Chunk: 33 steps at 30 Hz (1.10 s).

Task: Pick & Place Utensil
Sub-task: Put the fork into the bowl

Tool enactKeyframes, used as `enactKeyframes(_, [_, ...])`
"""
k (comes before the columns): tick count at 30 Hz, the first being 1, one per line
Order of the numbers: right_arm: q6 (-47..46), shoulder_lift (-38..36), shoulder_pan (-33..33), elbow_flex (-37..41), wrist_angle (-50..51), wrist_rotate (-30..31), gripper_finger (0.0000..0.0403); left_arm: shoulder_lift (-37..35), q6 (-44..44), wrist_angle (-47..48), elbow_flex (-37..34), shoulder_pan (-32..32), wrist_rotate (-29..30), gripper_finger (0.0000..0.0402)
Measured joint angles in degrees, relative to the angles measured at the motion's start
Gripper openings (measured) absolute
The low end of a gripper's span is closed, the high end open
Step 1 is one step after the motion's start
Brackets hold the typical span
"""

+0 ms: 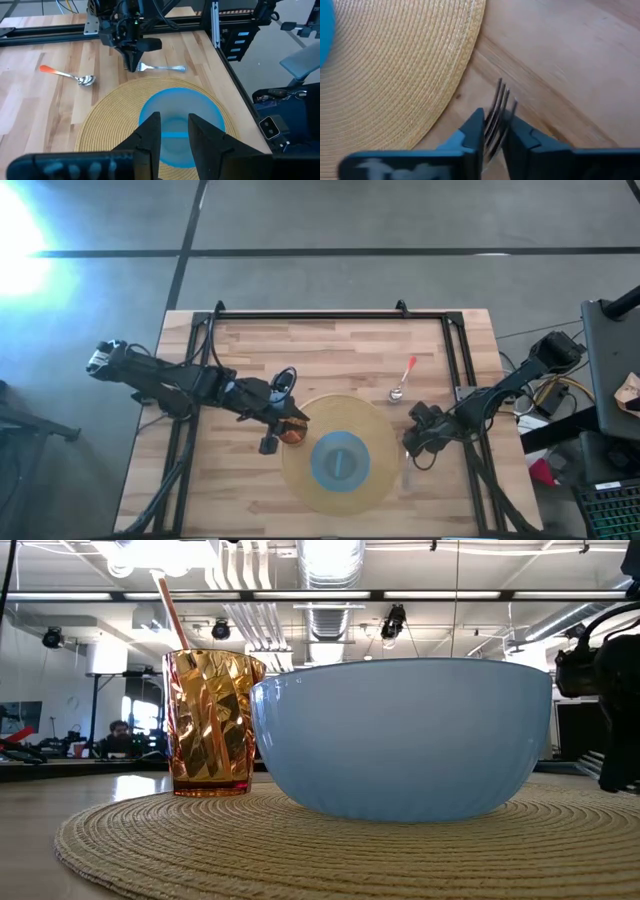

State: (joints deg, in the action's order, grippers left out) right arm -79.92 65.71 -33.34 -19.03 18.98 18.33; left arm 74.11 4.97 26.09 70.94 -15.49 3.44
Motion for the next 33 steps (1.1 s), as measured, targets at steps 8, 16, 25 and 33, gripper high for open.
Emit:
enactKeyframes(8, [1.53,-0.10,-0.04,-0.67,-0.03,-0.57,0.0009,-0.02,0.00,0.01,0.02,0.00,0.00,0.0090])
enactKeyframes(16, [8.55,-2.94,-0.04,-4.57,0.09,0.51,0.0009,-0.04,-0.04,-1.17,0.02,0.00,0.00,0.0090])
enactKeyframes(25, [19.84,-7.17,-0.04,-10.12,-0.15,5.81,0.0008,-0.04,-3.15,-1.29,0.03,0.00,0.00,0.0090])
enactKeyframes(33, [29.58,-8.35,-0.04,-13.04,-3.96,10.09,0.0008,-0.03,-4.33,-3.38,0.02,0.00,0.32,0.0105])
